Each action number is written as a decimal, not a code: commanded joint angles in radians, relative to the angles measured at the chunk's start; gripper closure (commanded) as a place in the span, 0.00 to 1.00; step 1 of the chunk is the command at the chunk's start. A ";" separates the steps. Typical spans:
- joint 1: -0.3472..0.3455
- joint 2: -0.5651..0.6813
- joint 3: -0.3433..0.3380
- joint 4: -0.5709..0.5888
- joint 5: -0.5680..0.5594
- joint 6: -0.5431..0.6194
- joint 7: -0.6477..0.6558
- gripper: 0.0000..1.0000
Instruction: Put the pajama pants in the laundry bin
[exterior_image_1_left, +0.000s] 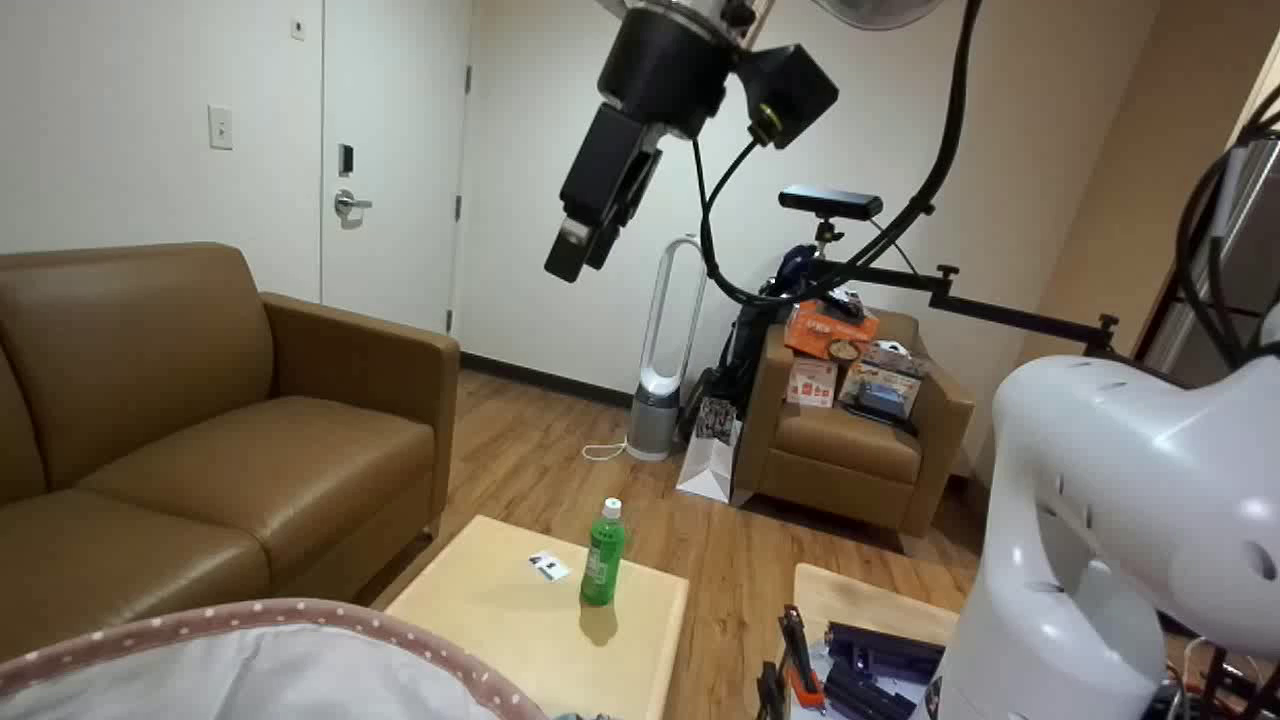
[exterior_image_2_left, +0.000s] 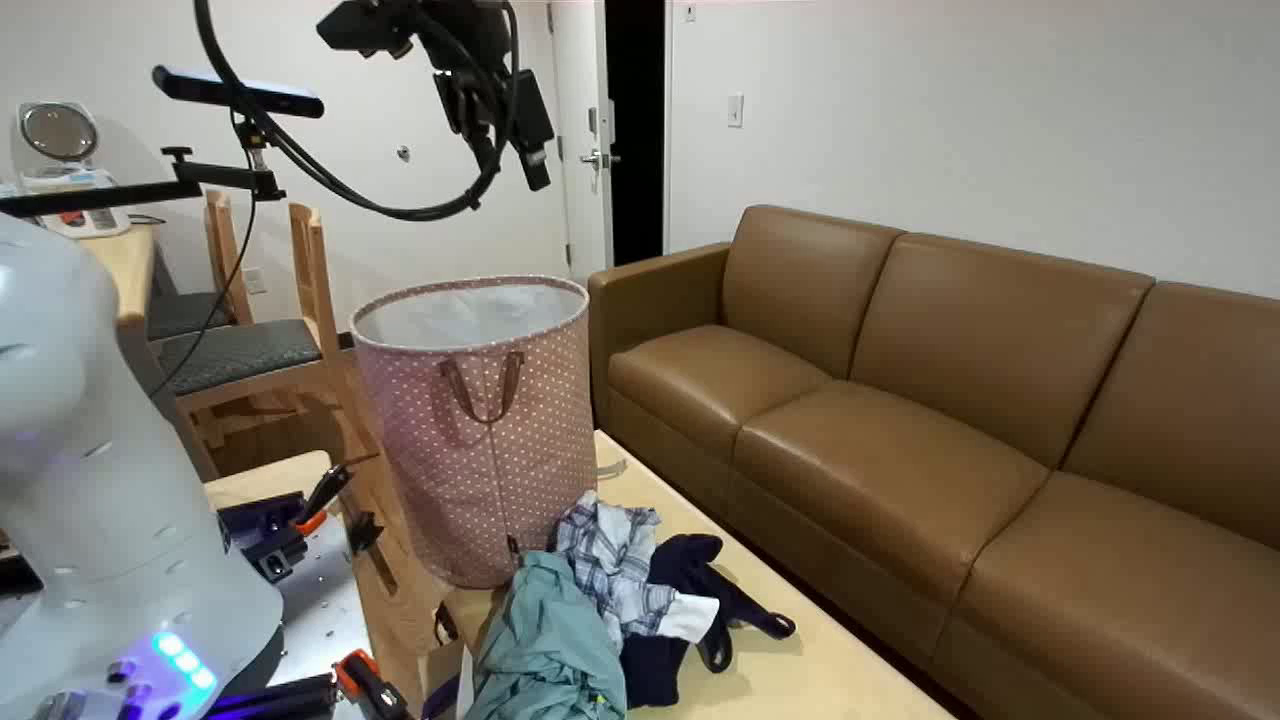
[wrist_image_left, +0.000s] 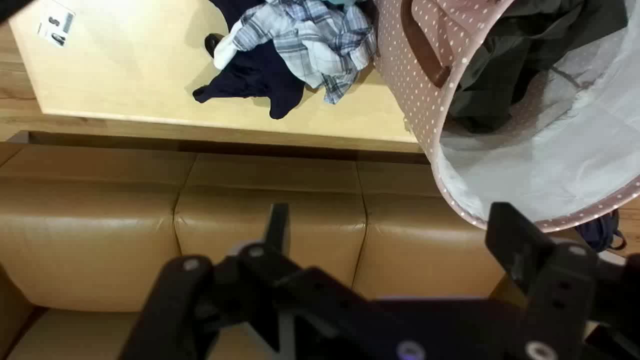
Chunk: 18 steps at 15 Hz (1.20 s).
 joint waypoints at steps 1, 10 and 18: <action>-0.007 0.001 0.005 0.002 0.005 -0.002 -0.004 0.00; 0.010 0.268 -0.056 0.001 0.085 0.124 -0.042 0.00; -0.001 0.643 -0.114 -0.001 0.148 0.308 -0.209 0.00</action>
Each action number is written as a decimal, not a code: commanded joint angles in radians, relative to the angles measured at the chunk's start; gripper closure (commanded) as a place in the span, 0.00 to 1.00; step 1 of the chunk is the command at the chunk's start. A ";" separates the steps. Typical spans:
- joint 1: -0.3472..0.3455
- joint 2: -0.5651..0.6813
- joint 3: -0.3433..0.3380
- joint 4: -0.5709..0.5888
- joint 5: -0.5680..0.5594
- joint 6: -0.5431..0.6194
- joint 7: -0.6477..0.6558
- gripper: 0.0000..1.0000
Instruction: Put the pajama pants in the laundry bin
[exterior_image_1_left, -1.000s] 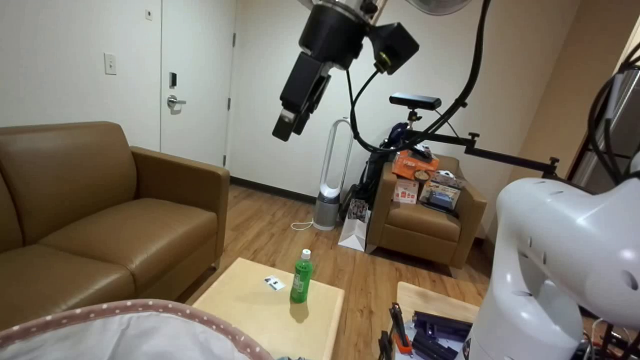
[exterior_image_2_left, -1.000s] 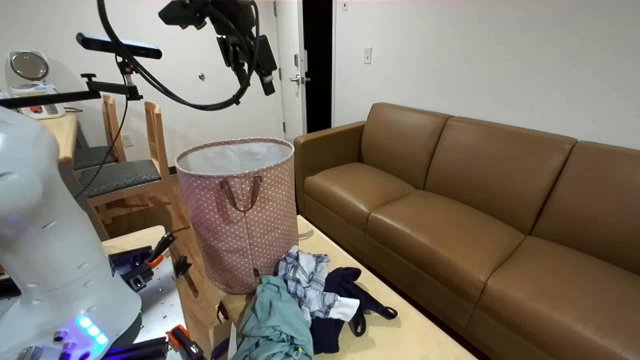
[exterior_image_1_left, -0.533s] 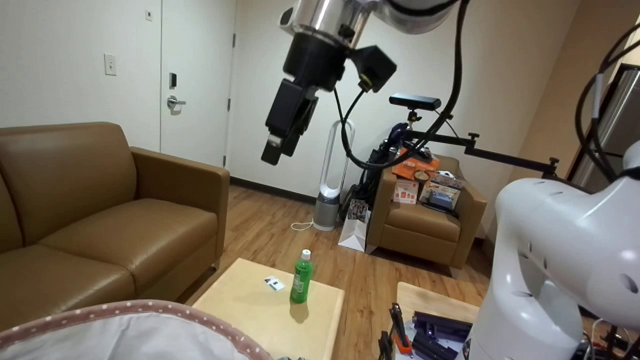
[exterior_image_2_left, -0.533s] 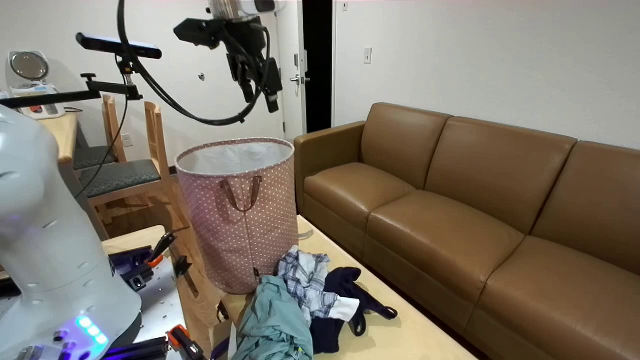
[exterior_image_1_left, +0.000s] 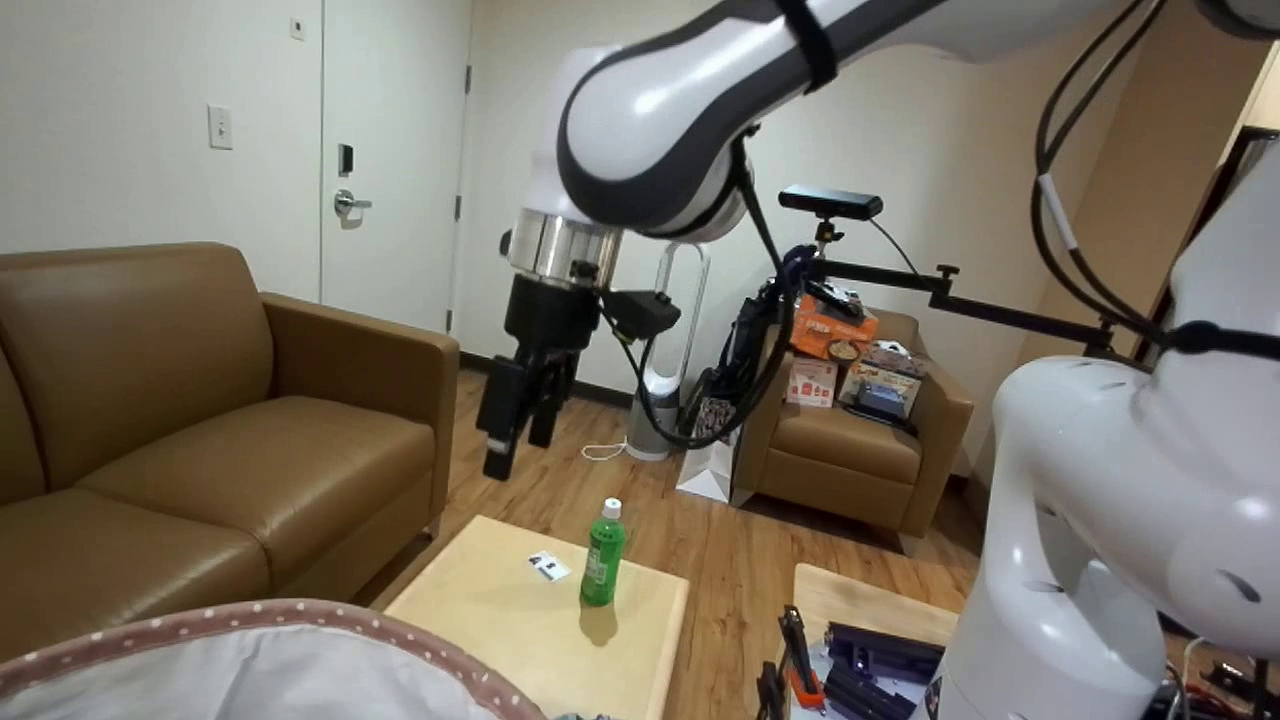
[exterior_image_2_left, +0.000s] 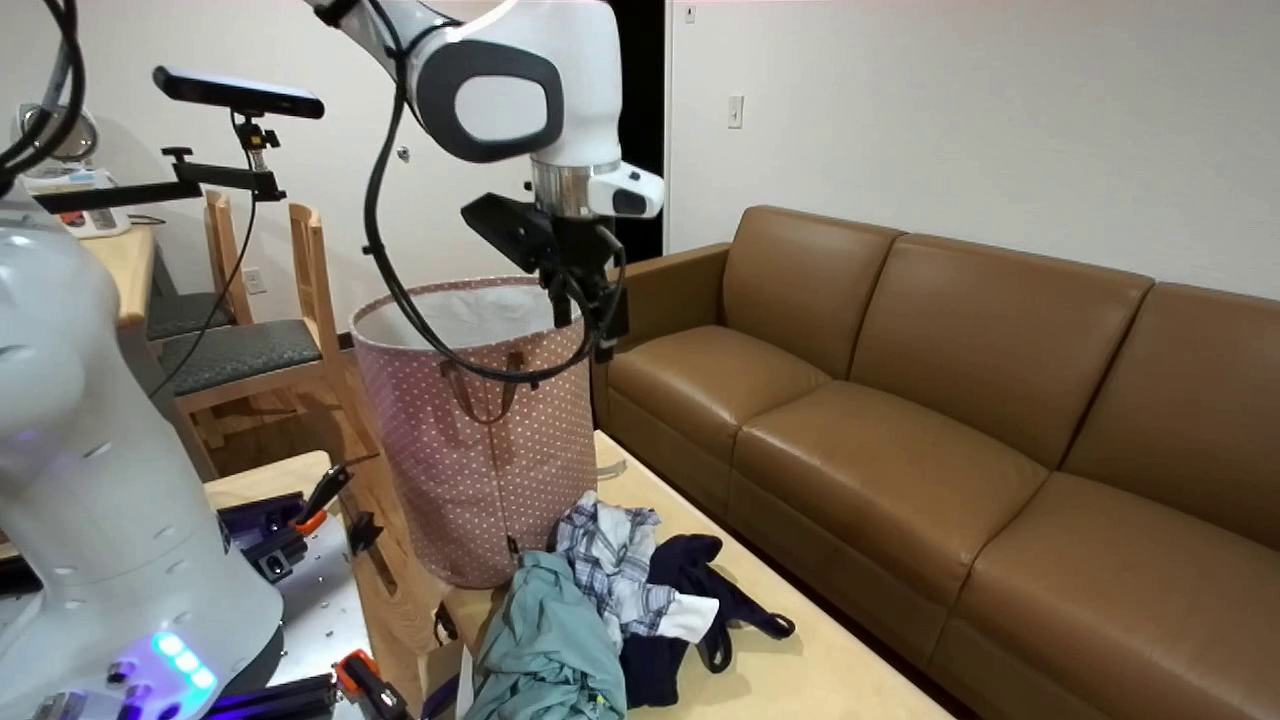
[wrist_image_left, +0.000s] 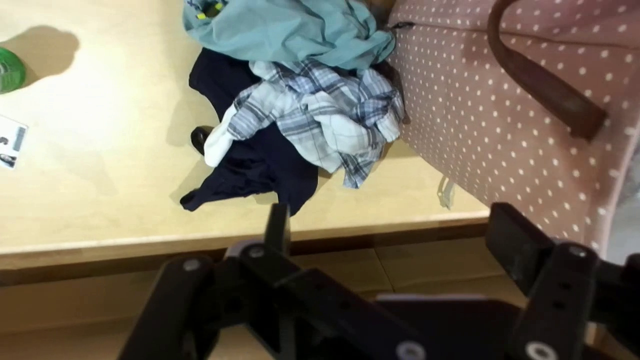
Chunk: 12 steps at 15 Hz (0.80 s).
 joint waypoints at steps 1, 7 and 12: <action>0.005 0.159 0.016 0.038 0.085 0.014 -0.131 0.00; -0.031 0.123 0.045 0.013 0.035 0.013 -0.074 0.00; -0.027 0.291 0.066 0.016 0.075 0.123 -0.146 0.00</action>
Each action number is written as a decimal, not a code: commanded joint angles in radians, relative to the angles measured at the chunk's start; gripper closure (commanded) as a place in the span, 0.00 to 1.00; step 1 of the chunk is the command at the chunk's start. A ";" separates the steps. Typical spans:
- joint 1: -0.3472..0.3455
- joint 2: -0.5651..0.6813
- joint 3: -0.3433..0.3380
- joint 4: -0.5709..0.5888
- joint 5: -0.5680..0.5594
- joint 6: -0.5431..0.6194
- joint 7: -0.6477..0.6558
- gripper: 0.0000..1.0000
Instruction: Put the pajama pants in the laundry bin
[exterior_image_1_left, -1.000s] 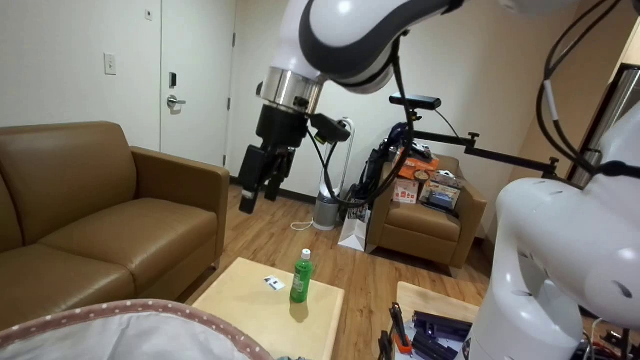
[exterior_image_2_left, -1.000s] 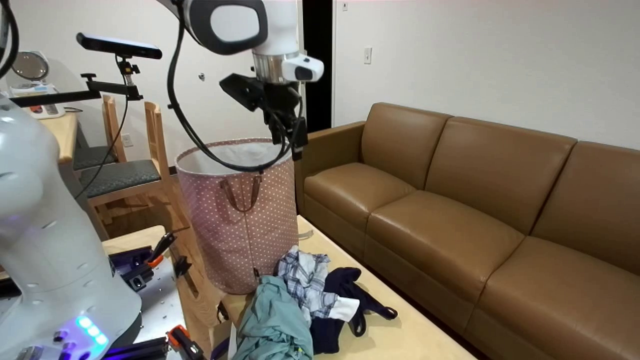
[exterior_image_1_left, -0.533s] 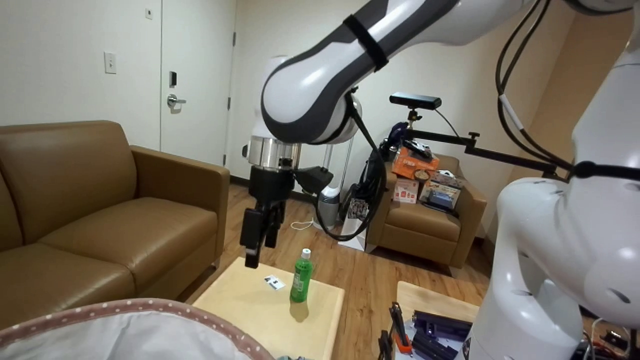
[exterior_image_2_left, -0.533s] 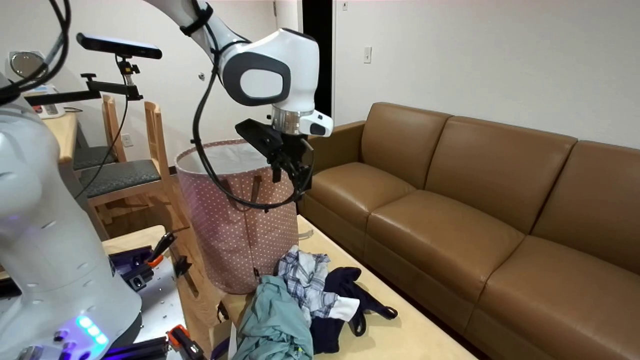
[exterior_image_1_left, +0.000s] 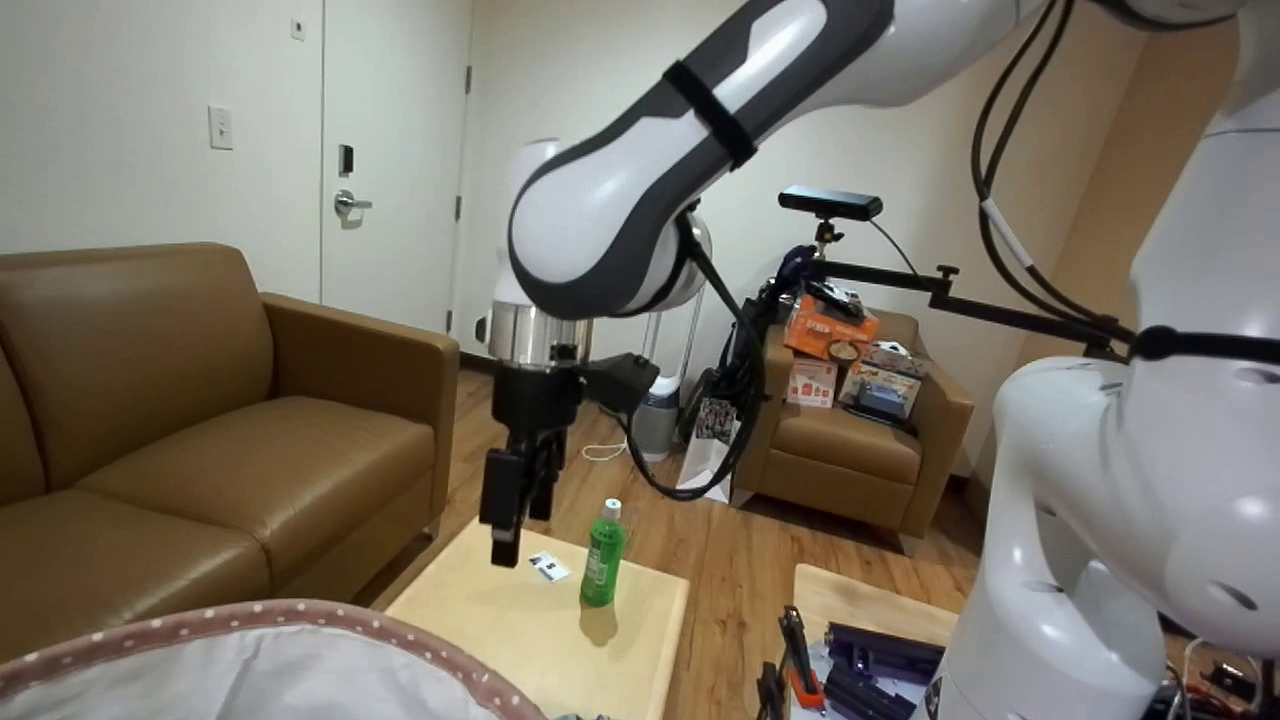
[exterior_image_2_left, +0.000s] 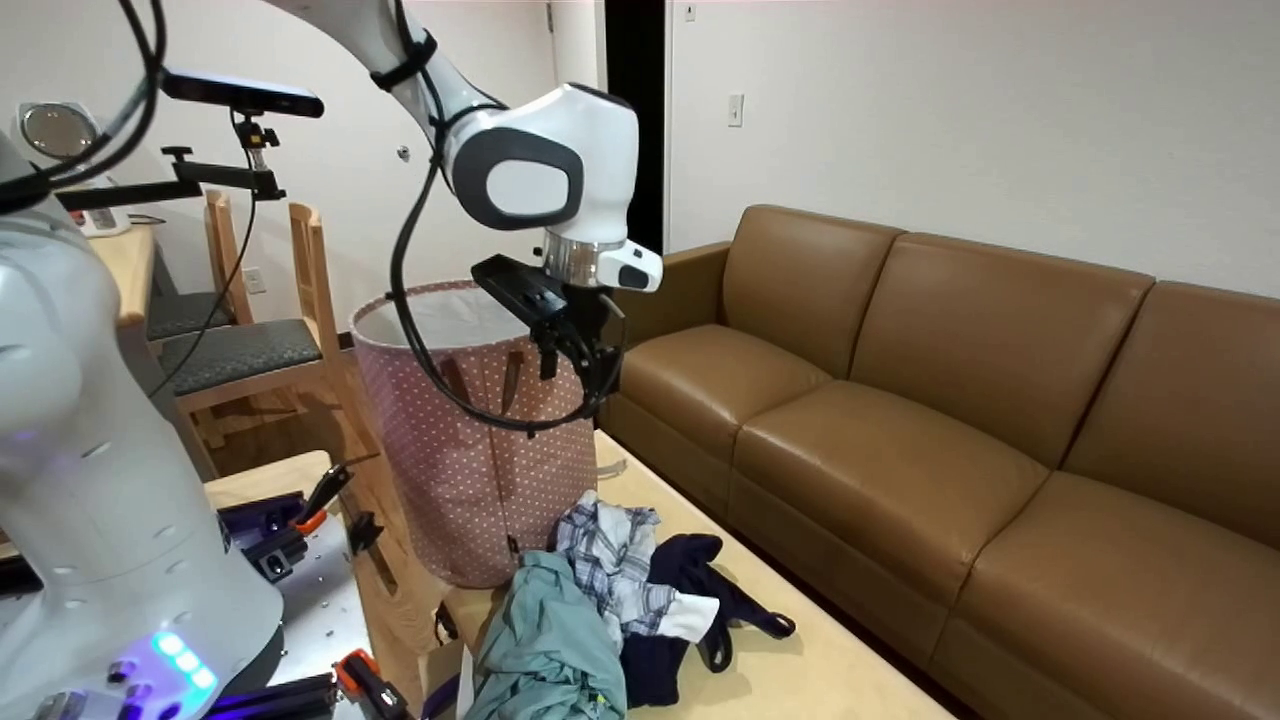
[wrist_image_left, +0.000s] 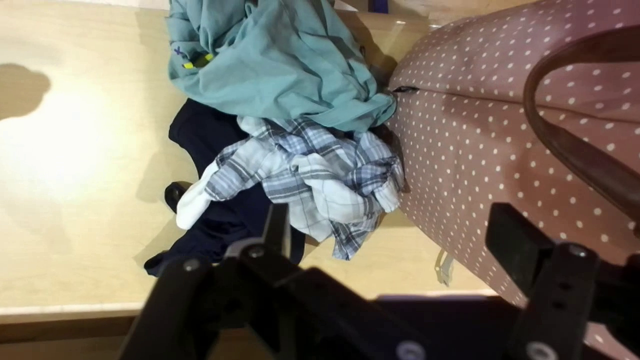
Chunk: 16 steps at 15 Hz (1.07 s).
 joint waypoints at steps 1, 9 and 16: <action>-0.022 0.143 0.036 0.012 0.047 0.124 -0.061 0.00; -0.103 0.486 0.175 0.079 0.078 0.343 -0.083 0.00; -0.132 0.576 0.220 0.118 0.005 0.357 -0.005 0.00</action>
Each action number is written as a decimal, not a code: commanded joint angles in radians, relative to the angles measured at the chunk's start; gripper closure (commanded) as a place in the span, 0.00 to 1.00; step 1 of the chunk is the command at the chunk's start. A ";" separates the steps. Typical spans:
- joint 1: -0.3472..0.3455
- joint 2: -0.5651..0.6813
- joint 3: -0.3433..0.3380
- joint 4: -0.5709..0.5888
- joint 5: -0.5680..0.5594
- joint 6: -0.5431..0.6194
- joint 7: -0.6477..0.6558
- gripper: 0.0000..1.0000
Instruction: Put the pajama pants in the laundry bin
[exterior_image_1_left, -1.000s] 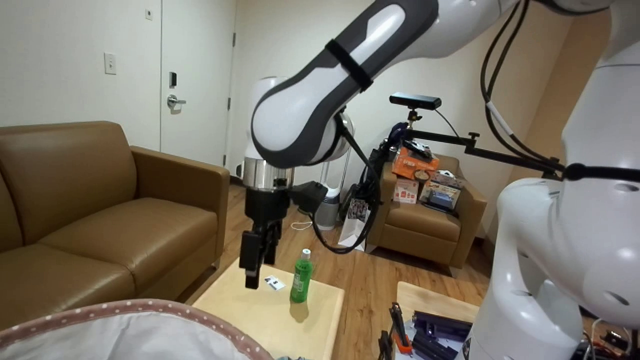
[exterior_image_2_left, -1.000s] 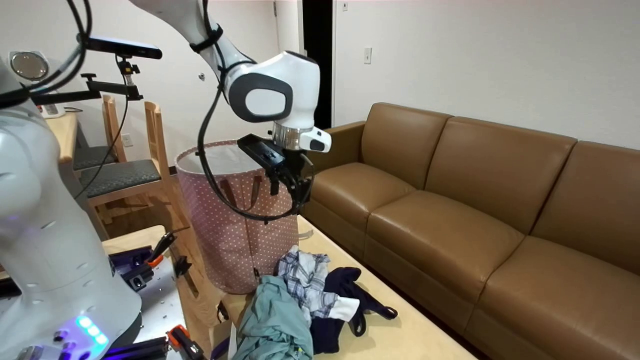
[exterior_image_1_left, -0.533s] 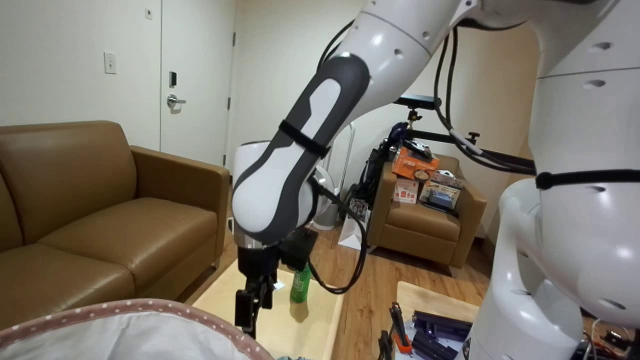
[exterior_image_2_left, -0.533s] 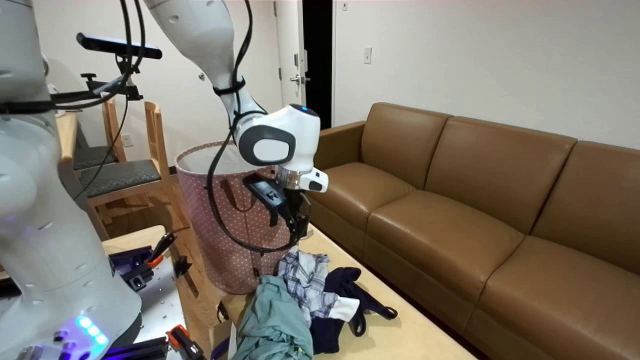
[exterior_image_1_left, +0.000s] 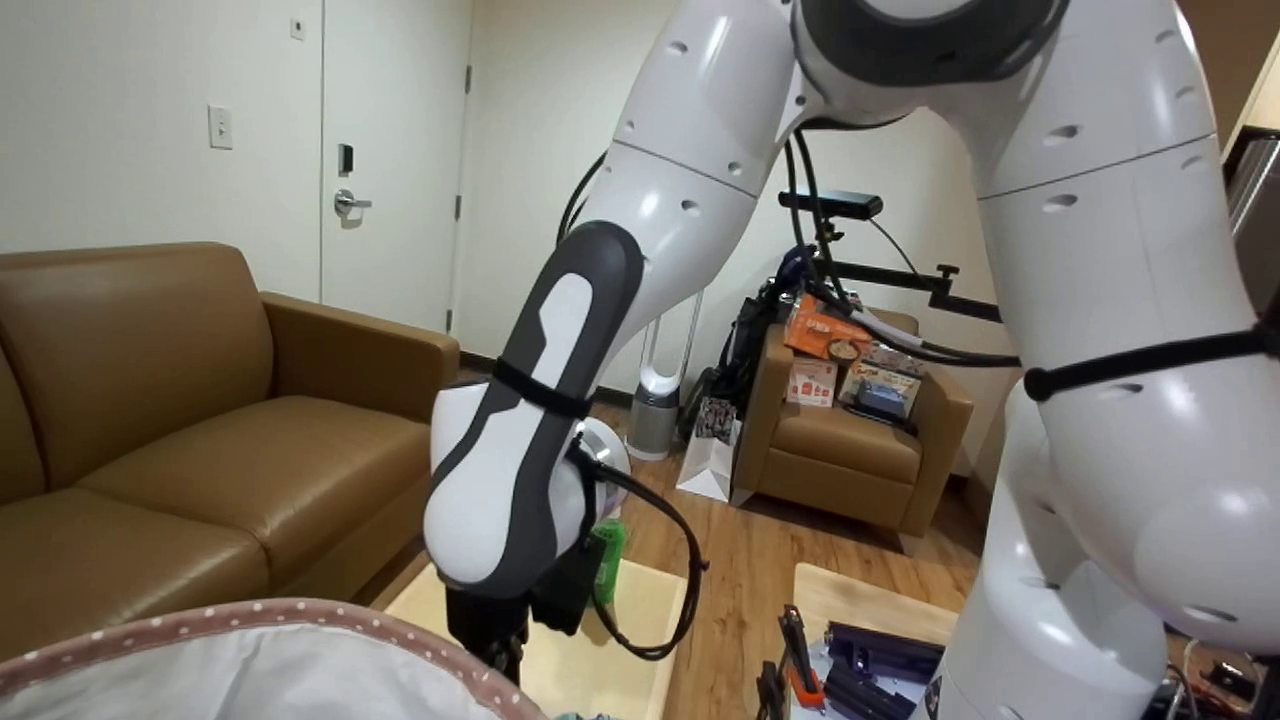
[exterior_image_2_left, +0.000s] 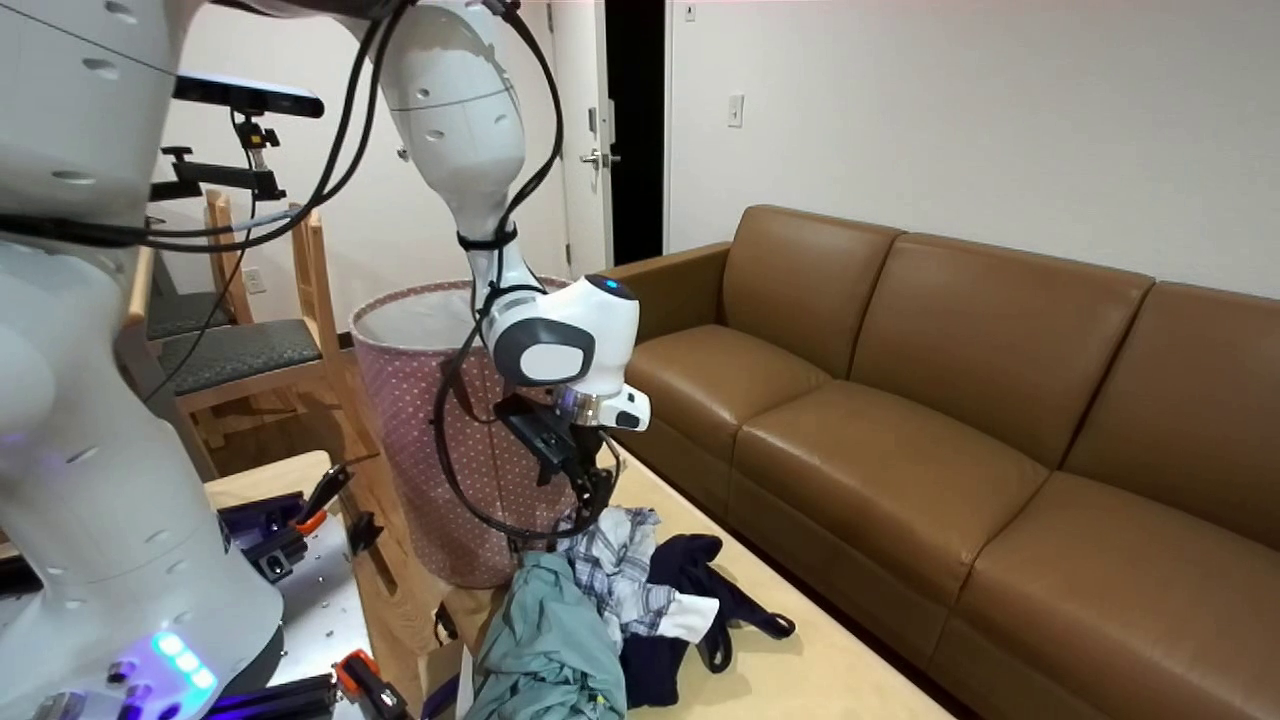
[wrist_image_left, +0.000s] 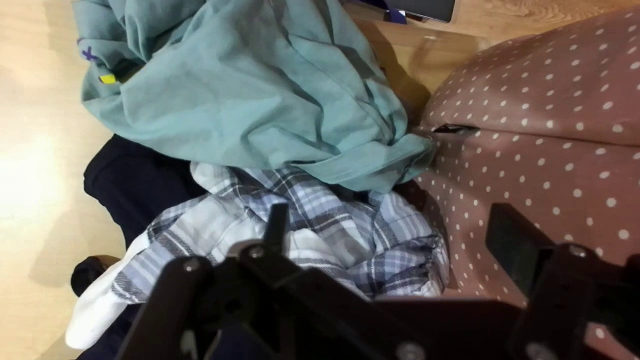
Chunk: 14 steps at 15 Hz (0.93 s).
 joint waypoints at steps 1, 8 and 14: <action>-0.022 0.012 0.023 0.006 -0.043 0.038 0.024 0.00; -0.012 0.246 -0.023 0.193 -0.128 0.057 0.058 0.00; -0.031 0.417 -0.018 0.320 -0.186 0.096 0.043 0.00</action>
